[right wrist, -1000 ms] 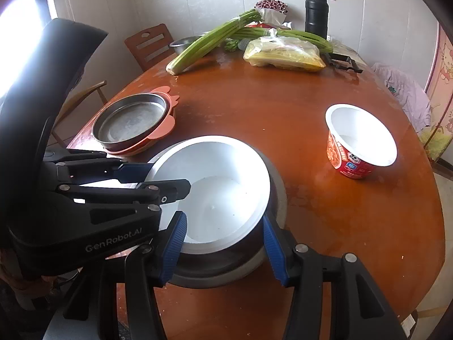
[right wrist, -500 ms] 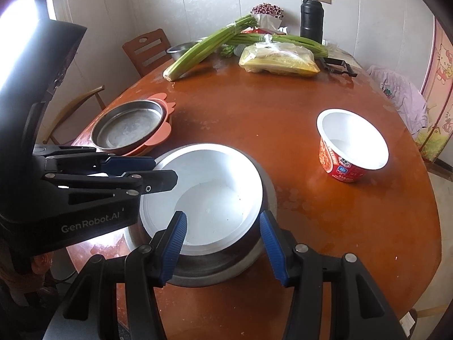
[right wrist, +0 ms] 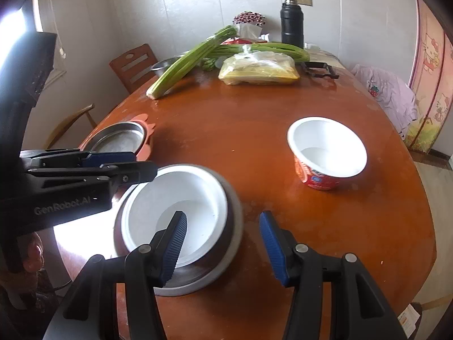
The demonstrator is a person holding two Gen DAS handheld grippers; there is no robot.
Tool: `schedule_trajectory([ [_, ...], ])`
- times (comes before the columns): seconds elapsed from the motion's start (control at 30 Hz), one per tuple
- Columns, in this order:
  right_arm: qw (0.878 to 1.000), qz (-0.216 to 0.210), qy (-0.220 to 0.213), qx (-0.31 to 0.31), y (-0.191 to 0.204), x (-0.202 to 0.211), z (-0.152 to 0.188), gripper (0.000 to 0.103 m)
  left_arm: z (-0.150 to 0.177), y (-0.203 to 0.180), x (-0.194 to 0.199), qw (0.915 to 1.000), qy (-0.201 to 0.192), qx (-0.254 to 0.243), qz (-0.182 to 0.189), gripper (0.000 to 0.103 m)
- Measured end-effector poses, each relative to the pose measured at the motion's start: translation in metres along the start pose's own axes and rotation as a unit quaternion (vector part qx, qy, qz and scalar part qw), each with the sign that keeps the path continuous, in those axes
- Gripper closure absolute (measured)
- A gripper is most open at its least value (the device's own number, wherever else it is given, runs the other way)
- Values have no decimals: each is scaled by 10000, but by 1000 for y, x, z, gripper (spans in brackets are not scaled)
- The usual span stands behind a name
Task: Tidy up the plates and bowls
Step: 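Open the left tool to release the white bowl inside the steel bowl, then move the left tool toward the second red-printed white bowl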
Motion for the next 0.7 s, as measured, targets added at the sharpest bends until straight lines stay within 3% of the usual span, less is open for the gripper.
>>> schedule_trajectory([
  [0.7,9945,588,-457,-733,-98,27,-40,46,-75,-51,-8,9989,-220,-397,115,60],
])
Point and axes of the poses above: each gripper's, at about its wrist camera, not at the fingertips, and x roughly against the way its jaws point, y to its left, z to its underside, the point moved 9 cm from there along -x, roughly the way its jaws point, and after that the axes turned 1 degree about x, right-handed, at the moved point
